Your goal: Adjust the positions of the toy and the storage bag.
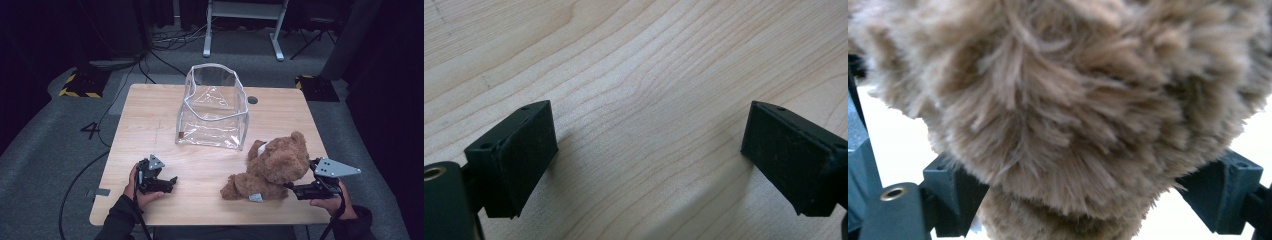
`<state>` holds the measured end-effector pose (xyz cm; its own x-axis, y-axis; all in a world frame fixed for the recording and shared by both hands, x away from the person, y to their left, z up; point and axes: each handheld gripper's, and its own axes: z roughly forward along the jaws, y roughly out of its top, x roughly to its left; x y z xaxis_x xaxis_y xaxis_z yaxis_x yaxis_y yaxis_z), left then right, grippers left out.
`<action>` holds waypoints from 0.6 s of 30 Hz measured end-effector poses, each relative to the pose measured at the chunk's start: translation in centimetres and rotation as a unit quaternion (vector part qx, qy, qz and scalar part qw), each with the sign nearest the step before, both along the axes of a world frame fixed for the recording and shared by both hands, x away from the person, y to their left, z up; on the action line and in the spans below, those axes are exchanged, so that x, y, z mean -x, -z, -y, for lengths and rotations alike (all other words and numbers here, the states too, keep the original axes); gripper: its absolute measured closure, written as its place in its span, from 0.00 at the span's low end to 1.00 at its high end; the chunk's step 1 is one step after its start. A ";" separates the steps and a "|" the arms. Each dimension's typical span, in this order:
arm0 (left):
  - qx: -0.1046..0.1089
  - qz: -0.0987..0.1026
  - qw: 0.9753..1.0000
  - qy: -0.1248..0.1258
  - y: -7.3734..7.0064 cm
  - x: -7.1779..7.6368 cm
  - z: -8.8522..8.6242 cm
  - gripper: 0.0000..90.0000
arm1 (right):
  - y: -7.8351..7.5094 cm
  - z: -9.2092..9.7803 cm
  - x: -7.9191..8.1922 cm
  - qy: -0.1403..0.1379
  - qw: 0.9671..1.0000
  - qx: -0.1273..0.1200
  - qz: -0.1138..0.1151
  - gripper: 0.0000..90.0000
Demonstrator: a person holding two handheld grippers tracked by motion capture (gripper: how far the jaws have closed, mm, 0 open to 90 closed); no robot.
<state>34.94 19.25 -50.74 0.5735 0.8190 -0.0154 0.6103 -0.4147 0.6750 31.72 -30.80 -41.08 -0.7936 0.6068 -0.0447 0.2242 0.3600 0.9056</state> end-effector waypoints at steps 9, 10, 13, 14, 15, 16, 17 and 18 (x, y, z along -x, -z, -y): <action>0.000 0.000 1.000 0.000 0.0 0.0 0.0 0.08 | 0.1 -0.8 -0.5 0.008 1.000 0.001 -0.002 0.17; 0.000 0.000 1.000 0.000 0.0 0.0 0.0 0.09 | 0.2 -0.7 -0.6 0.009 1.000 -0.001 -0.005 0.17; 0.000 0.000 1.000 0.000 0.0 0.0 0.0 0.08 | 0.4 -0.5 -0.9 0.006 1.000 -0.006 -0.013 0.19; 0.000 0.000 1.000 0.000 0.0 0.0 0.0 0.08 | 0.4 -0.4 -1.0 0.003 1.000 -0.007 -0.013 0.19; 0.000 0.000 1.000 0.000 0.0 0.0 0.0 0.08 | 0.4 -0.4 -1.0 -0.003 1.000 -0.006 -0.014 0.19; 0.000 0.000 1.000 0.000 0.0 0.0 0.0 0.08 | 0.3 -0.4 -1.1 -0.007 1.000 -0.005 -0.013 0.20; 0.000 0.000 1.000 0.000 0.0 0.0 0.0 0.08 | 0.3 -0.4 -1.1 -0.009 1.000 -0.004 -0.013 0.22; 0.000 0.000 1.000 0.000 0.0 0.0 0.0 0.08 | 0.3 -0.4 -1.1 -0.013 1.000 -0.002 -0.010 0.24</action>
